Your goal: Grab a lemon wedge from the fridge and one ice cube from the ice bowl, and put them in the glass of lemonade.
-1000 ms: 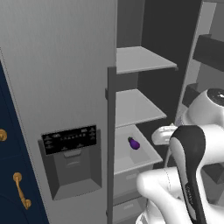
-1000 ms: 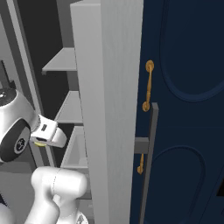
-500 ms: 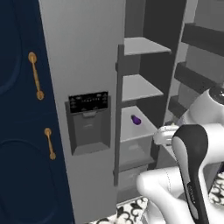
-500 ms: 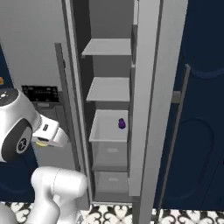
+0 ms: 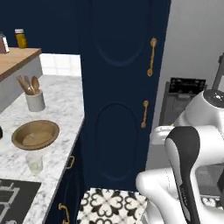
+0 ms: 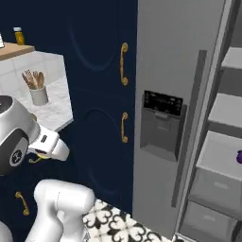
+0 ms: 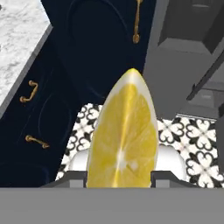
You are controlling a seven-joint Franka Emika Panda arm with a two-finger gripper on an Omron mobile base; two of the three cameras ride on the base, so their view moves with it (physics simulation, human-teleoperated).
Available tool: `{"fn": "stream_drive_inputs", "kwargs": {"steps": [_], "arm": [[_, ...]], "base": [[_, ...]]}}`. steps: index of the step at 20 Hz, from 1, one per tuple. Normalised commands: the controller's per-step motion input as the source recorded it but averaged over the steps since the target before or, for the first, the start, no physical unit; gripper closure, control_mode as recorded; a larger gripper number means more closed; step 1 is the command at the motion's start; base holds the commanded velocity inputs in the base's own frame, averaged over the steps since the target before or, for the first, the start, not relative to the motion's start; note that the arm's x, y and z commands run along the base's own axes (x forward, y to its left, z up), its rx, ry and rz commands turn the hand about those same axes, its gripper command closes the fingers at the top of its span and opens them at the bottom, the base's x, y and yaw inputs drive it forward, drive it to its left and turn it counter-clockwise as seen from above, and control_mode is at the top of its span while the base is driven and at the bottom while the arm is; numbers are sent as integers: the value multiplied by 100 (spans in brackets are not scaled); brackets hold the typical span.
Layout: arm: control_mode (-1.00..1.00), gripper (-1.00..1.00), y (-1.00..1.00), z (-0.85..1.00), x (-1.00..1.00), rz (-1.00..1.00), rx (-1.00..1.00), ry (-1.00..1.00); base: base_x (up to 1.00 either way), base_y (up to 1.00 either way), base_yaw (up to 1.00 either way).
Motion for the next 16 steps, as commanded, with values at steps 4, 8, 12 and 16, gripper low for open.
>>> {"fn": "stream_drive_inputs", "kwargs": {"steps": [4,8,12,16], "arm": [[100,100,0,0,0,0,0,0],[100,100,0,0,0,0,0,0],[100,100,0,0,0,0,0,0],[100,100,0,0,0,0,0,0]], "base": [[0,29,100],[0,25,100],[8,2,100],[58,-23,86]]}}
